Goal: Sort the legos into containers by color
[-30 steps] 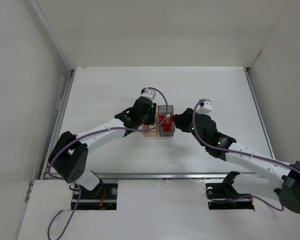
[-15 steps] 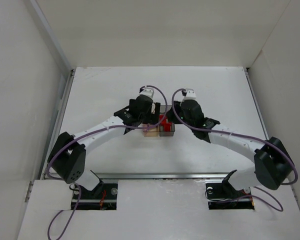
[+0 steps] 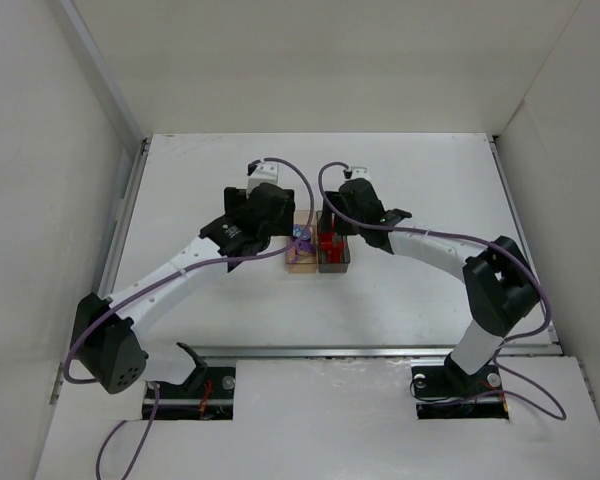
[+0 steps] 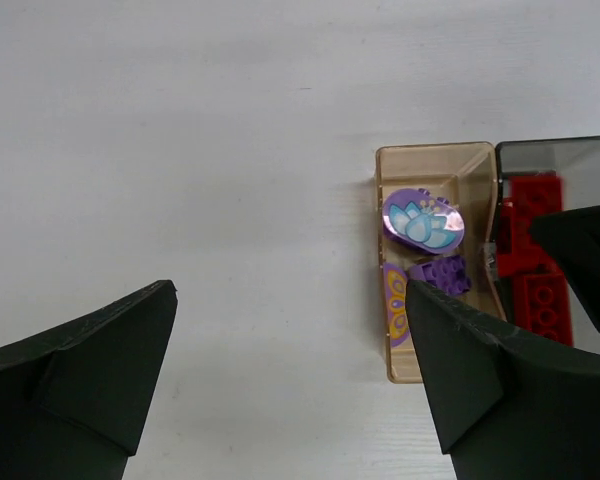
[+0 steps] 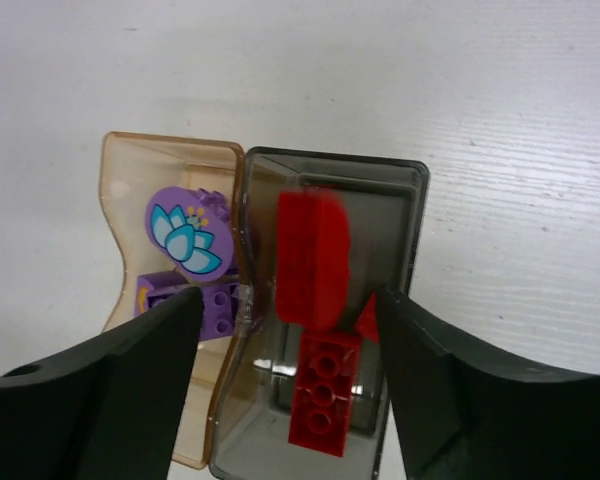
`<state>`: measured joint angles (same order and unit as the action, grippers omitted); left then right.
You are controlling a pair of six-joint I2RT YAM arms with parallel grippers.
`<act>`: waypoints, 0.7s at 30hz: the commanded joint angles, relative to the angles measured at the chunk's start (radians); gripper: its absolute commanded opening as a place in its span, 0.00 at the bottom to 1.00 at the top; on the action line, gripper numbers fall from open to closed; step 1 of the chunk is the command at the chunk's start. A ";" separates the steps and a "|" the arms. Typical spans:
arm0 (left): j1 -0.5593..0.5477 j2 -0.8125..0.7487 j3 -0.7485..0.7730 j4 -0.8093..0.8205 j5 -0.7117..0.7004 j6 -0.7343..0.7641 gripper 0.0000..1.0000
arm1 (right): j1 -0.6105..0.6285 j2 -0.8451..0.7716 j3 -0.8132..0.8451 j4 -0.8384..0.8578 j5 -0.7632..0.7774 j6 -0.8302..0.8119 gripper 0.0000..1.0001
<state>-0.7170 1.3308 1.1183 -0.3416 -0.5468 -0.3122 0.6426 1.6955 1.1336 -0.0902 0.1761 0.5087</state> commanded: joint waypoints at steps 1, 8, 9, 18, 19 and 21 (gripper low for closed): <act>0.002 -0.041 -0.029 -0.028 -0.051 0.002 0.97 | 0.000 -0.005 0.075 -0.088 0.071 -0.006 0.76; 0.011 -0.090 -0.098 -0.001 -0.099 0.001 0.99 | 0.000 -0.166 0.087 -0.141 0.150 0.017 0.95; 0.011 -0.090 -0.109 0.013 -0.119 0.027 0.99 | 0.000 -0.193 0.087 -0.154 0.169 0.017 0.97; 0.068 -0.119 -0.195 0.006 -0.222 -0.089 1.00 | -0.530 -0.437 0.000 -0.270 0.092 -0.087 1.00; 0.068 -0.119 -0.205 0.006 -0.222 -0.108 1.00 | -0.572 -0.482 -0.018 -0.282 0.092 -0.110 1.00; 0.079 -0.119 -0.219 0.006 -0.222 -0.133 1.00 | -0.642 -0.529 -0.037 -0.283 0.092 -0.137 1.00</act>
<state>-0.6453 1.2415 0.9188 -0.3256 -0.7368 -0.3710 0.0418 1.2327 1.1294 -0.2977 0.2882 0.4427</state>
